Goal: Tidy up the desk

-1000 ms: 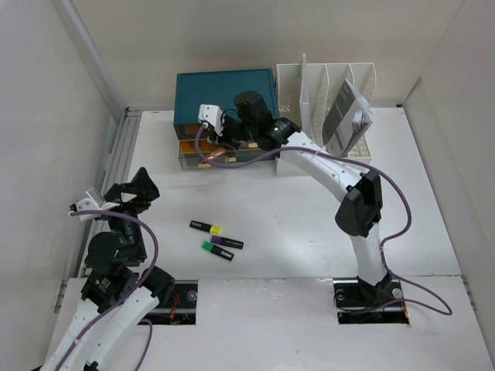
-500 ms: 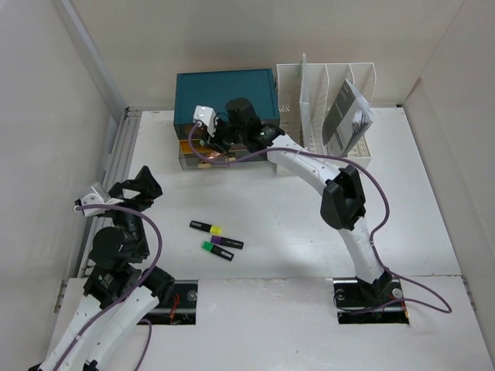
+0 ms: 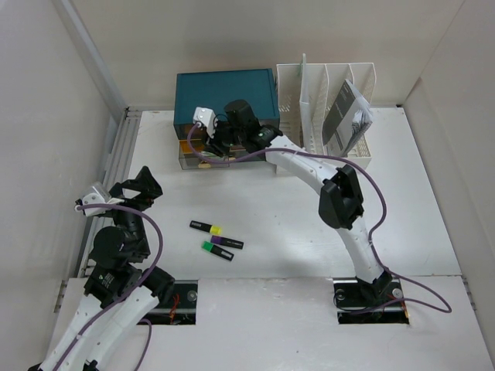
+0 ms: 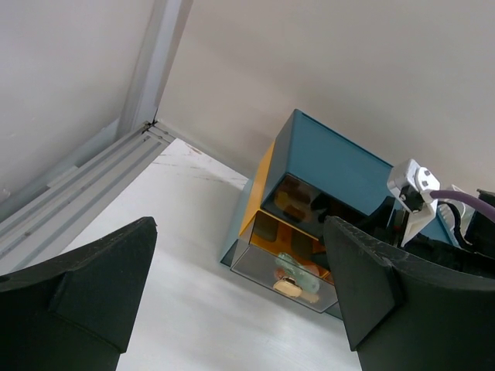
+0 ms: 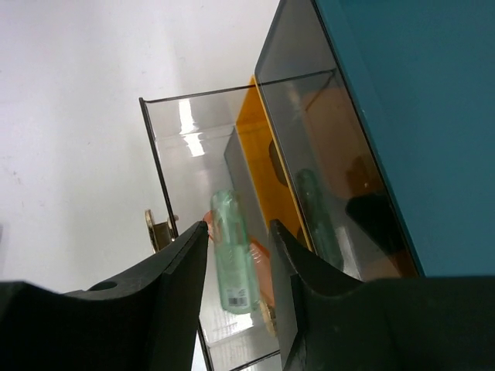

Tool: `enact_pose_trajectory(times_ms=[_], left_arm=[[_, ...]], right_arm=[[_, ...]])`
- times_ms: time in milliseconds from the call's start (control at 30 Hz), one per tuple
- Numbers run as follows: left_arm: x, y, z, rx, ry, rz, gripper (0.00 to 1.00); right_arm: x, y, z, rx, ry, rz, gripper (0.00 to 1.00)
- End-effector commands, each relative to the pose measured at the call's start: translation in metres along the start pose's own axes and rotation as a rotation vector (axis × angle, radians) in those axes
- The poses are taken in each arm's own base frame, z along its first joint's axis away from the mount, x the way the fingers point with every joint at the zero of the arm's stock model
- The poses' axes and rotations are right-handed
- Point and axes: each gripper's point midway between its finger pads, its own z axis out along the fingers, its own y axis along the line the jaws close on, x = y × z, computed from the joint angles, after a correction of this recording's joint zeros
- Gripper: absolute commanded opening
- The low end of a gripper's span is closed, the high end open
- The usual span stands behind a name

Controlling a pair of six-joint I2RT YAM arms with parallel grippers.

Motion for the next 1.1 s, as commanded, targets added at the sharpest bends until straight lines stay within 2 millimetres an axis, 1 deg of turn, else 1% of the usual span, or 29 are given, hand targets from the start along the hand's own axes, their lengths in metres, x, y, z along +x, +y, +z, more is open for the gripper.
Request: enact_pose_trajectory(times_ms=[0,33,67,100,133,167,200,233,267,300,333,367,400,467,500,533,567,600,633,667,700,733,767,800,867,933,967,1033,1067], left_arm=[[-0.005,0.0,0.002,-0.009,-0.024,-0.007,0.87],[-0.005,0.0,0.002,-0.009,-0.024,-0.007,0.87],[-0.005,0.0,0.002,-0.009,-0.024,-0.007,0.87],[-0.005,0.0,0.002,-0.009,-0.024,-0.007,0.87],[-0.005,0.0,0.002,-0.009,-0.024,-0.007,0.87],[-0.005,0.0,0.002,-0.009,-0.024,-0.007,0.87],[-0.005,0.0,0.002,-0.009,-0.024,-0.007,0.87],[-0.005,0.0,0.002,-0.009,-0.024,-0.007,0.87],[-0.005,0.0,0.002,-0.009,-0.024,-0.007,0.87],[-0.005,0.0,0.002,-0.009,-0.024,-0.007,0.87],[-0.005,0.0,0.002,-0.009,-0.024,-0.007,0.87],[-0.005,0.0,0.002,-0.009,-0.024,-0.007,0.87],[-0.005,0.0,0.002,-0.009,-0.024,-0.007,0.87],[-0.005,0.0,0.002,-0.009,-0.024,-0.007,0.87],[-0.006,-0.001,0.001,0.001,-0.027,-0.014,0.87],[-0.006,-0.001,0.001,0.002,-0.027,-0.015,0.87],[-0.006,-0.001,0.001,0.002,-0.027,-0.015,0.87],[-0.006,-0.001,0.001,0.002,-0.027,-0.015,0.87],[-0.006,-0.001,0.001,0.002,-0.027,-0.015,0.87],[-0.006,-0.001,0.001,0.002,-0.027,-0.015,0.87],[-0.006,-0.001,0.001,0.002,-0.027,-0.015,0.87],[-0.006,-0.001,0.001,0.002,-0.027,-0.015,0.87],[-0.006,-0.001,0.001,0.002,-0.027,-0.015,0.87],[-0.006,-0.001,0.001,0.002,-0.027,-0.015,0.87],[-0.006,-0.001,0.001,0.002,-0.027,-0.015,0.87],[-0.006,-0.001,0.001,0.002,-0.027,-0.015,0.87],[-0.006,-0.001,0.001,0.002,-0.027,-0.015,0.87],[-0.006,-0.001,0.001,0.002,-0.027,-0.015,0.87],[-0.006,-0.001,0.001,0.002,-0.027,-0.015,0.87]], right_arm=[[-0.068,-0.015,-0.031,0.039,-0.145,-0.057,0.43],[-0.074,-0.012,-0.036,0.029,-0.151,-0.059,0.43],[-0.081,-0.01,-0.04,0.016,-0.169,-0.053,0.39],[-0.087,-0.002,-0.044,-0.028,-0.187,-0.056,0.32],[-0.086,0.005,-0.044,-0.058,-0.187,-0.038,0.24],[-0.087,0.013,-0.047,-0.096,-0.193,-0.035,0.09],[-0.09,0.028,-0.049,-0.177,-0.215,-0.033,0.03],[-0.089,0.035,-0.05,-0.217,-0.217,-0.026,0.0],[-0.082,0.046,-0.05,-0.272,-0.202,-0.014,0.0],[-0.081,0.061,-0.052,-0.359,-0.215,-0.005,0.0],[-0.075,0.062,-0.054,-0.383,-0.2,0.017,0.0],[-0.068,0.067,-0.056,-0.411,-0.167,0.042,0.0],[-0.054,0.069,-0.048,-0.421,-0.13,0.052,0.0],[-0.034,0.065,-0.042,-0.393,-0.055,0.052,0.0],[-0.024,0.068,-0.039,-0.381,-0.006,0.055,0.0],[-0.01,0.059,-0.035,-0.325,0.051,0.059,0.0],[-0.005,0.06,-0.032,-0.307,0.074,0.044,0.0],[0.01,0.058,-0.028,-0.284,0.111,0.05,0.0],[0.015,0.053,-0.027,-0.249,0.129,0.043,0.0],[0.018,0.046,-0.027,-0.185,0.158,0.022,0.0],[0.016,0.042,-0.023,-0.143,0.15,-0.002,0.0],[0.026,0.04,-0.023,-0.115,0.176,0.01,0.0],[0.032,0.032,-0.023,-0.067,0.202,0.013,0.0],[0.032,0.027,-0.023,-0.04,0.208,0.017,0.0],[0.043,0.023,-0.018,-0.014,0.235,0.03,0.0],[0.041,0.015,-0.016,0.055,0.242,0.038,0.0],[0.045,0.01,-0.012,0.089,0.245,0.052,0.0],[0.053,-0.005,-0.013,0.182,0.269,0.048,0.0],[0.051,-0.012,-0.014,0.228,0.252,0.049,0.0]])
